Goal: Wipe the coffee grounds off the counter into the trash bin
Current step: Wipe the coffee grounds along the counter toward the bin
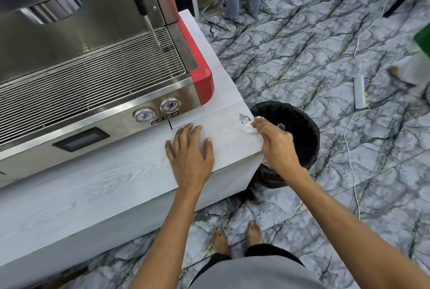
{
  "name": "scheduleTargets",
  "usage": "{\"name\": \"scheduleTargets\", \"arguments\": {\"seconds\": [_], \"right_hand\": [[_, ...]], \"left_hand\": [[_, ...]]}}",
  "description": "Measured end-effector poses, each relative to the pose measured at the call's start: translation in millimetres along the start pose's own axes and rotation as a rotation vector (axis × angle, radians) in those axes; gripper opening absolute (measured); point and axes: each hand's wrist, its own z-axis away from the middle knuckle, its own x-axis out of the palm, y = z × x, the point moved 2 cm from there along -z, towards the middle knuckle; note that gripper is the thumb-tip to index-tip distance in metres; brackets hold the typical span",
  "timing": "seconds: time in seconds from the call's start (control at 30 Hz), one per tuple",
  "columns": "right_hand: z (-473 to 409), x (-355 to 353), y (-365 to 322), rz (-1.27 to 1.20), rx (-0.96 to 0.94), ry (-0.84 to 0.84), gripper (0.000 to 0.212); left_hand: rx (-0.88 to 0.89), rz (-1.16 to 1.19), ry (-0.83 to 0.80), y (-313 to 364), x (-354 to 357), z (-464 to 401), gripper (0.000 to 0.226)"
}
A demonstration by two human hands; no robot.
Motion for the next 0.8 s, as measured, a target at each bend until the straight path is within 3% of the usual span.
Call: {"name": "scheduleTargets", "arguments": {"seconds": [0.2, 0.33, 0.47, 0.8], "right_hand": [[-22, -24, 3, 0.01, 0.163, 0.037, 0.026], [-18, -12, -28, 0.006, -0.098, 0.082, 0.023], [6, 28, -48, 0.055, -0.251, -0.133, 0.029], [22, 62, -63, 0.31, -0.29, -0.201, 0.036]], "left_hand": [[-0.001, 0.001, 0.0, 0, 0, 0, 0.045], [-0.019, 0.046, 0.013, -1, -1, -1, 0.046], [-0.065, 0.158, 0.032, -5, -3, -2, 0.047], [-0.05, 0.165, 0.065, -5, -4, -1, 0.049]]}}
